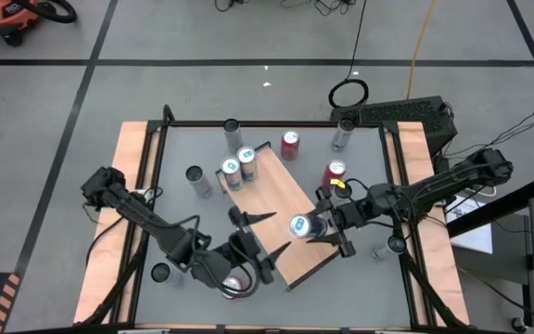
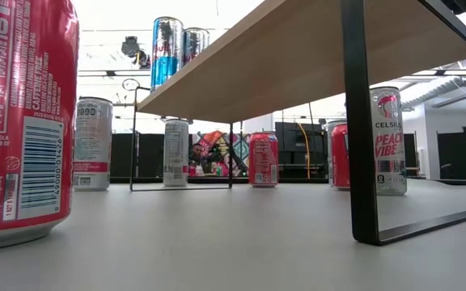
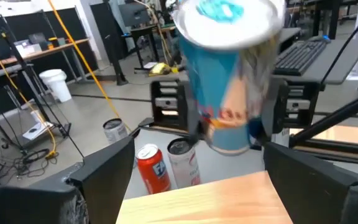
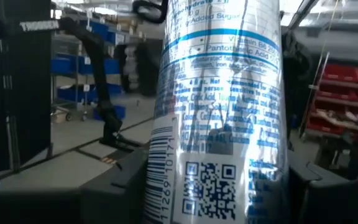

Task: Place canned beverage on shelf
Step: Put the silver soda can on the shelf aligned with the other silver soda cans

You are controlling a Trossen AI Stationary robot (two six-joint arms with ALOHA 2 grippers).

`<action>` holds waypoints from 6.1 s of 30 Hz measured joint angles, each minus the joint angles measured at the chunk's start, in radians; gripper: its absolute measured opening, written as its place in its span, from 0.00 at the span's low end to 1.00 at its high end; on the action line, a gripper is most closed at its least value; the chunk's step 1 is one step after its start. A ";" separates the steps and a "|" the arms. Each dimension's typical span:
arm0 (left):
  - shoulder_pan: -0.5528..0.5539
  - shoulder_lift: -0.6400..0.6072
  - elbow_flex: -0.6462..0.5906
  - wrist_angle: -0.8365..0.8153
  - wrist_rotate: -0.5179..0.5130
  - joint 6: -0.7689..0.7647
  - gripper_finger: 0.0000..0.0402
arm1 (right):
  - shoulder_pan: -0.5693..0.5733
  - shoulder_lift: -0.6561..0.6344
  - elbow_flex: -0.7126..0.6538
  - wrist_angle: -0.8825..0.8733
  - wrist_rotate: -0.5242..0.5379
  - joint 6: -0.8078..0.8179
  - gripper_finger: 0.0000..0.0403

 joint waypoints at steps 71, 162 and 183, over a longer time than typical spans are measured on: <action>0.122 0.095 0.000 0.265 0.349 0.131 0.59 | -0.008 0.155 0.001 0.214 -0.066 -0.020 0.69; 0.164 0.094 0.000 -0.099 0.144 -0.315 0.59 | -0.055 -0.028 0.288 -0.607 0.099 -0.078 0.72; 0.163 0.094 0.000 -0.099 0.139 -0.330 0.62 | -0.060 -0.001 0.287 -0.552 0.101 -0.097 0.51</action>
